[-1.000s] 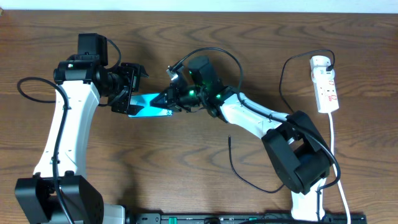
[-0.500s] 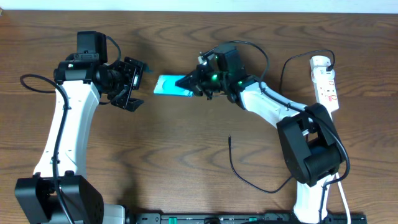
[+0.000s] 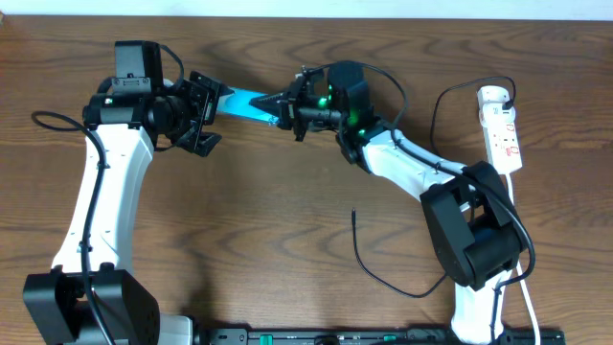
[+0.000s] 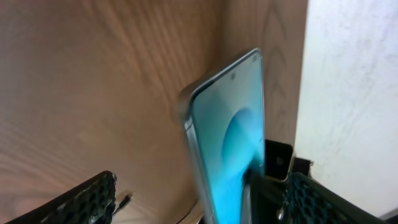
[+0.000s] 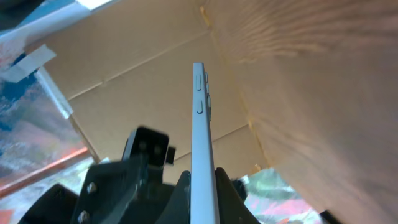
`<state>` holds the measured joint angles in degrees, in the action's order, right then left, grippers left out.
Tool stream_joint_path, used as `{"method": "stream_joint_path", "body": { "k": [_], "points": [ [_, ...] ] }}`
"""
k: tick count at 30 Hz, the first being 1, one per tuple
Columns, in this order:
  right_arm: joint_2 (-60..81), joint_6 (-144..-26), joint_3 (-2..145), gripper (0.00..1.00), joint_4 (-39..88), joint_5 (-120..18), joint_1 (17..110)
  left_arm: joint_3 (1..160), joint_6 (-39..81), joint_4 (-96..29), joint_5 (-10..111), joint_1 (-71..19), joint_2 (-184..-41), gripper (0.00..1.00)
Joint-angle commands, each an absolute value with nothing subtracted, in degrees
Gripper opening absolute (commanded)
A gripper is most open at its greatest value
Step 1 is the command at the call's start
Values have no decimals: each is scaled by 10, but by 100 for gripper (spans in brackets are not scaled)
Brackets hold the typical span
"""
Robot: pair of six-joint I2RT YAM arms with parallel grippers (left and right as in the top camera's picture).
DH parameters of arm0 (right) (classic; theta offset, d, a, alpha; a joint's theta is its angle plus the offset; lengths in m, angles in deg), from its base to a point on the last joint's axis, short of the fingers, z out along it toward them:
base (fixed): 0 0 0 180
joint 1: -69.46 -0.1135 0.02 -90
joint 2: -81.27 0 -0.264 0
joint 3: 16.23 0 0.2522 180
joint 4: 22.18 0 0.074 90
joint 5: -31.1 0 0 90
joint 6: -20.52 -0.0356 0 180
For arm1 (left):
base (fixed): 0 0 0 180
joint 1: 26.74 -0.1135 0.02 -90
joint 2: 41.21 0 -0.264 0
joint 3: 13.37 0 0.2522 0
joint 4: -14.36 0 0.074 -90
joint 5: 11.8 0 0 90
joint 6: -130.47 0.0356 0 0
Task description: Plug charger to phone and switch on socket
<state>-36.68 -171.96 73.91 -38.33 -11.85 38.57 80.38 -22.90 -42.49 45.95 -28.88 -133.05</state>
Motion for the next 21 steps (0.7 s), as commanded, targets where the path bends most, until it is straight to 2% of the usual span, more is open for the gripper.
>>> {"method": "stream_joint_path", "body": {
  "k": [1,6,8,9,11,13,21],
  "points": [
    [-361,-1782,747,2,-417,-112,370,811,-222,-404,456,-288,-1327,87],
    [-361,-1807,747,2,-457,-136,356,811,-224,-374,456,-288,-1327,87],
    [-361,-1816,747,1,-471,-140,354,811,-224,-363,456,-288,-1327,77],
    [-361,-1820,747,1,-479,-142,352,811,-224,-358,456,-288,-1327,63],
    [-361,-1822,747,2,-488,-147,352,811,-224,-350,457,-288,-1327,53],
    [-361,-1832,747,2,-490,-149,352,811,-224,-341,457,-288,-1327,48],
    [-361,-1870,747,2,-551,-195,350,811,-224,-304,456,-288,-1327,46]
  ]
}}
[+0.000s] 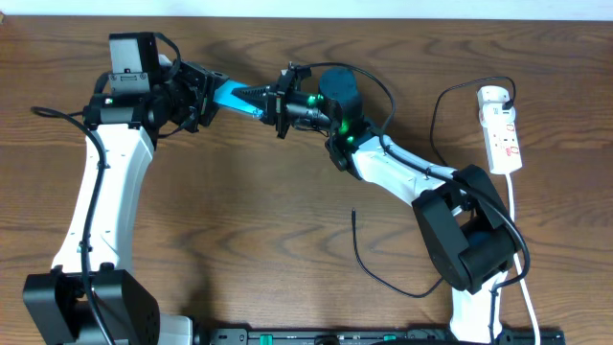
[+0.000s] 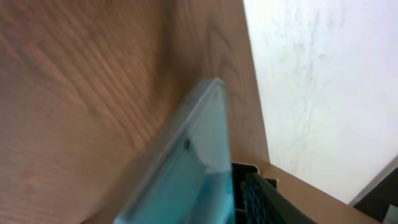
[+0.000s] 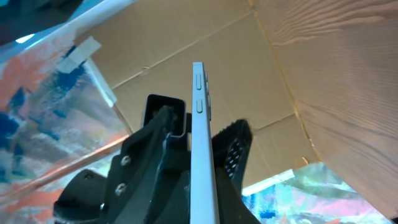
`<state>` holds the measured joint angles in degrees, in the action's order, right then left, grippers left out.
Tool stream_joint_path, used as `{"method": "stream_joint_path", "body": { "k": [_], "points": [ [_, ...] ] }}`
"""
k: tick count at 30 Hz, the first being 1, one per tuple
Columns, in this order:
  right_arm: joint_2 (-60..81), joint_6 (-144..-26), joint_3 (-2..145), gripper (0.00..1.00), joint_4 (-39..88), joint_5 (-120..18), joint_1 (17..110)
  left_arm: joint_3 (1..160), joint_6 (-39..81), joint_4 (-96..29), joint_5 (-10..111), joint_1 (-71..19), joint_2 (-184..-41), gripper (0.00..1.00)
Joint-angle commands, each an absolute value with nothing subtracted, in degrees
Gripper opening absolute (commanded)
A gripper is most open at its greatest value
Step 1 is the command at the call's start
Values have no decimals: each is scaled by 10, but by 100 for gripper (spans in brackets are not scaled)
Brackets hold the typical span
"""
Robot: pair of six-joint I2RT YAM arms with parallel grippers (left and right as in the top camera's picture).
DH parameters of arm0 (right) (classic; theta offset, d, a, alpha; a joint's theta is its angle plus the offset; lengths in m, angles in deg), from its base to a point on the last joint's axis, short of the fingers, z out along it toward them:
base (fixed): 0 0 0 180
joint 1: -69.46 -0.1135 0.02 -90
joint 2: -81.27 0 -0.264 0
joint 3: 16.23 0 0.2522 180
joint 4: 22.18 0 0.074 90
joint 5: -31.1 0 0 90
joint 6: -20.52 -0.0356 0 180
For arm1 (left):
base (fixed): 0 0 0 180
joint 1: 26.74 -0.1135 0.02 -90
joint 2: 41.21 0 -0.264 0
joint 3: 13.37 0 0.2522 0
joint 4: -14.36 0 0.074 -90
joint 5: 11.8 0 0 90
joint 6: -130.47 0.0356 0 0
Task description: Plug charger to phone and switch on socket
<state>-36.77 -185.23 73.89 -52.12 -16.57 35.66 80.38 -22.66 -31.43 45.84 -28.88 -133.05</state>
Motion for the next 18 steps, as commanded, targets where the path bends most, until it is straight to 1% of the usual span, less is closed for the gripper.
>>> {"method": "stream_joint_path", "body": {
  "k": [1,5,6,7,9,10,18],
  "points": [
    [-361,-1870,747,1,-560,-203,349,811,-224,-302,457,-288,-1327,46],
    [-361,-1870,747,2,-577,-222,346,811,-224,-294,459,-288,-1327,46],
    [-361,-1870,747,2,-577,-223,346,811,-224,-290,458,-288,-1327,42],
    [-361,-1870,747,2,-577,-223,345,811,-224,-287,458,-288,-1327,34],
    [-361,-1870,747,1,-577,-223,344,811,-224,-282,458,-288,-1327,13],
    [-361,-1870,747,2,-577,-223,343,811,-224,-281,458,-288,-1327,8],
    [-361,-1870,747,2,-577,-226,342,811,-224,-274,458,-288,-1327,7]
  ]
}}
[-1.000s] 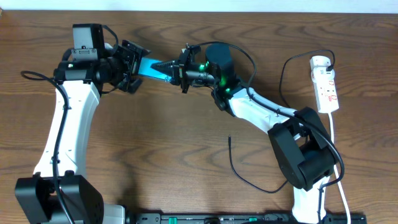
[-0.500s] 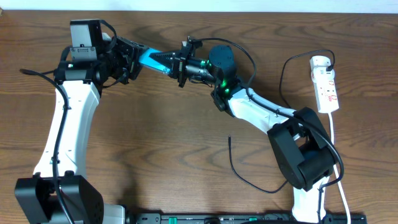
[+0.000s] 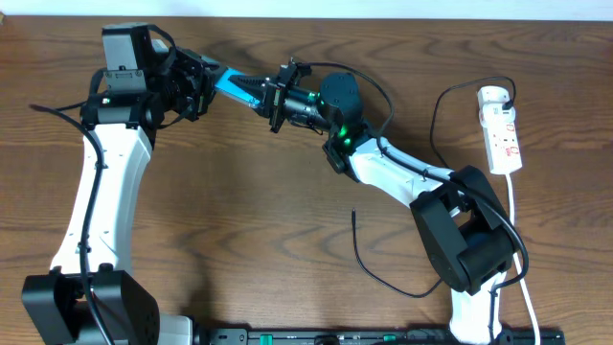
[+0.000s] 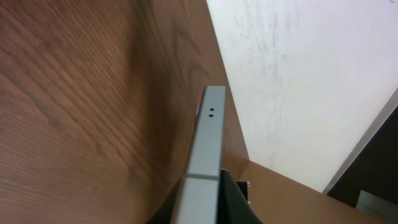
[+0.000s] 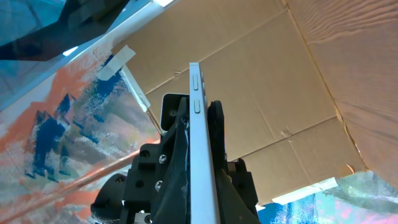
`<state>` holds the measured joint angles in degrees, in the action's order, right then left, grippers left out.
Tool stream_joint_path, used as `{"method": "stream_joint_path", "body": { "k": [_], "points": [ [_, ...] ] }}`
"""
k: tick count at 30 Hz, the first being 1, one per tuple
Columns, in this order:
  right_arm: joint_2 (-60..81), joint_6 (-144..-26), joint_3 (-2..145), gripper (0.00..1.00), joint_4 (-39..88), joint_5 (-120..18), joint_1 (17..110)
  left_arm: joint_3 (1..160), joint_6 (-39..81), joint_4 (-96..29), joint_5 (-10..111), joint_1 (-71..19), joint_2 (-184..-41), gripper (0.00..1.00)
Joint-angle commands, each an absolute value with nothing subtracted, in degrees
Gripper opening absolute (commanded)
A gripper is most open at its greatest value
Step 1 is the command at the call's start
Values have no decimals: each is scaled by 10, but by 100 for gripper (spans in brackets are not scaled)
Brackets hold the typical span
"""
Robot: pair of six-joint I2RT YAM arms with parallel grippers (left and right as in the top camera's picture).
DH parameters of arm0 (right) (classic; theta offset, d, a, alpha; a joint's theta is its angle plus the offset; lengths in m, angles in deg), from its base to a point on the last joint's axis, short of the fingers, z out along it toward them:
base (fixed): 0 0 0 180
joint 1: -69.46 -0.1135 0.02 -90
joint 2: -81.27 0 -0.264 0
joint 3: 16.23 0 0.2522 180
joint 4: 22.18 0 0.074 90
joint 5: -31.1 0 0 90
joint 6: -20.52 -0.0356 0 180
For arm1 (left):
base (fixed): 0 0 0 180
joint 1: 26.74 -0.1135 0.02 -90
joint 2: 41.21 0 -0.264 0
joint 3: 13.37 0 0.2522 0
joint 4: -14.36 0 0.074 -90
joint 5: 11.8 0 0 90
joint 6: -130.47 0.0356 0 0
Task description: Plug charger to phone and switch on socket
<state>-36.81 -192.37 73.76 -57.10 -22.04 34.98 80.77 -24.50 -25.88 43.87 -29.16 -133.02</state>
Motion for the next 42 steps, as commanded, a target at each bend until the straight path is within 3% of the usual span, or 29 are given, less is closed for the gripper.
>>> {"method": "stream_joint_path", "body": {
  "k": [1,11,13,22,24,26,31,34,42],
  "points": [
    [-361,-1870,747,2,-577,-226,341,811,-224,-274,458,-288,-1327,7],
    [-361,-1870,747,4,-577,-226,338,811,-223,-273,458,-288,-1327,7],
    [-361,-1870,747,15,-577,-226,338,811,-223,-273,458,-288,-1327,7],
    [-361,-1870,747,32,-577,-226,338,811,-221,-273,470,-288,-1327,7],
    [-361,-1870,747,42,-577,-226,338,811,-221,-273,478,-288,-1327,7],
    [-361,-1870,747,66,-577,-226,338,811,-221,-273,483,-289,-1327,7],
    [-361,-1868,747,94,-577,-225,338,811,-221,-273,491,-297,-1327,7],
    [-361,-1868,747,99,-577,-225,338,811,-221,-273,492,-304,-1327,7],
    [-361,-1788,747,99,-542,-212,340,811,-222,-290,505,-343,-1327,7]
  ]
}}
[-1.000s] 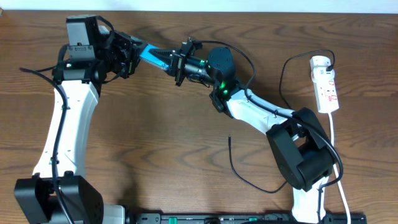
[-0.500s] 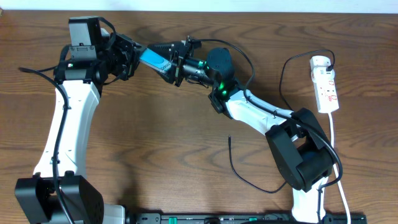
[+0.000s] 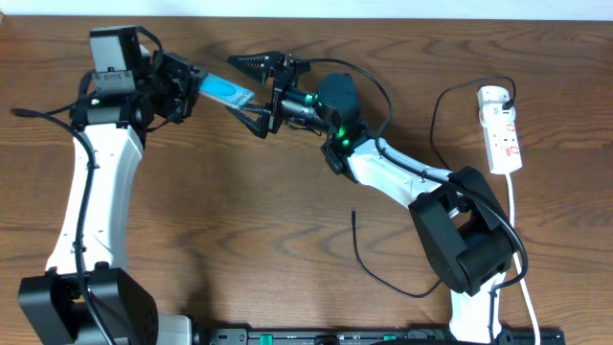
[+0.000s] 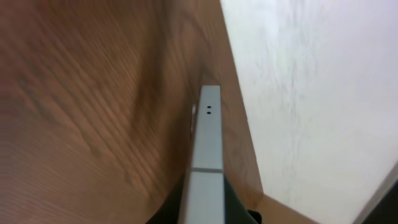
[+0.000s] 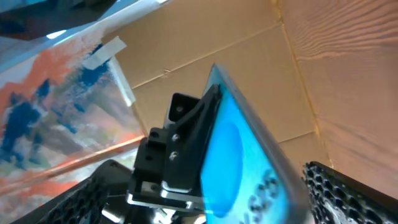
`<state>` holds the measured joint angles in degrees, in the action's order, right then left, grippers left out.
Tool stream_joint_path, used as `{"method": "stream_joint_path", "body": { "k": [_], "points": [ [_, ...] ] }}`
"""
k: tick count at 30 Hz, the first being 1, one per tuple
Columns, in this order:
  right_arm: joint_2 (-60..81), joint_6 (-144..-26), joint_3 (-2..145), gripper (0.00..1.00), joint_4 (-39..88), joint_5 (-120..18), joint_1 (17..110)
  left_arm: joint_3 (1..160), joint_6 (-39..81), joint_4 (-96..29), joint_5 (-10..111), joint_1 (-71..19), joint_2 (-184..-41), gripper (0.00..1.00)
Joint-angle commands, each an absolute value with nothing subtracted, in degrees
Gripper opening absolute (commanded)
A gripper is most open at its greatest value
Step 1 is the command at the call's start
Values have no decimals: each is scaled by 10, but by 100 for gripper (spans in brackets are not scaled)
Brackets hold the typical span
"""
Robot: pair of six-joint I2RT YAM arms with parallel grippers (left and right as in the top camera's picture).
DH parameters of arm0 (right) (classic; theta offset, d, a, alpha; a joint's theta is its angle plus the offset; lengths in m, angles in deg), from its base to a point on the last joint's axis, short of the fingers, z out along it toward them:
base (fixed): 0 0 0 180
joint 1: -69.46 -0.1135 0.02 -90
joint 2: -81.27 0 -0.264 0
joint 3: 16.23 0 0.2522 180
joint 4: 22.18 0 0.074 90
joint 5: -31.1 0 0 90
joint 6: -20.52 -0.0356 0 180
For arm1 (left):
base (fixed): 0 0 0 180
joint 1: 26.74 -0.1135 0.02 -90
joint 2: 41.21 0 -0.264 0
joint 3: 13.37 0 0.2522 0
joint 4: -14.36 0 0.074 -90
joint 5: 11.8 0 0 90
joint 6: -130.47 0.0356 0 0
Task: Plug charger to phone and switch on socket
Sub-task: 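Open the right gripper and pull it away from the phone, then lower the right gripper onto the black cable's loose end and grasp it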
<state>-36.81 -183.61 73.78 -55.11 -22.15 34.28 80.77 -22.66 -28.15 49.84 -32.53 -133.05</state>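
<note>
The phone [image 3: 226,92], blue screen lit, is held in the air over the table's far left side. My left gripper [image 3: 192,91] is shut on its left end. In the left wrist view the phone [image 4: 208,140] shows edge-on, rising from between that gripper's [image 4: 205,210] closed fingers. My right gripper [image 3: 251,94] stands open, its fingers spread on either side of the phone's right end without touching it. Its wrist view has the phone's screen [image 5: 239,158] between the wide-apart fingers [image 5: 348,190]. The charger cable's loose tip [image 3: 352,215] lies on the table. A white power strip [image 3: 503,129] lies far right.
The black charger cable [image 3: 378,276] curves across the table's lower middle toward the right arm's base. Another black cable [image 3: 442,105] loops beside the power strip. A white wall [image 4: 323,93] and the table's far edge lie just behind the phone.
My right gripper has opened and let go of the phone. The left gripper alone holds it now, slightly further left, with the screen turned up toward the overhead camera.
First my right gripper held the phone while the left stood open at its other end. Then the left fingers were around that end. Then both grippers were shut on it. Now only the left holds it and the right is open.
</note>
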Motion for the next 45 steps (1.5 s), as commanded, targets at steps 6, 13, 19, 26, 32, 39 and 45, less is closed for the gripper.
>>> {"method": "stream_joint_path", "body": {
  "k": [6,13,19,26,32,39,45],
  "points": [
    [-361,-1663,747,99,-407,-210,350,811,-237,-395,508,-416,-1327,7],
    [-361,-1385,747,99,-250,-199,369,811,-204,-524,508,-450,-1327,7],
    [-360,-1225,747,99,-32,-308,380,811,-145,-582,508,-450,-1327,7],
    [-341,-1124,761,99,78,-378,404,811,-96,-585,508,-450,-1327,7],
    [-304,-1003,837,99,279,-558,414,811,2,-567,501,-442,-1327,7],
    [-296,-940,906,99,476,-650,407,811,28,-518,451,-396,-1349,7],
    [-297,-938,905,99,599,-649,404,811,27,-462,388,-360,-1414,7]
  ]
}}
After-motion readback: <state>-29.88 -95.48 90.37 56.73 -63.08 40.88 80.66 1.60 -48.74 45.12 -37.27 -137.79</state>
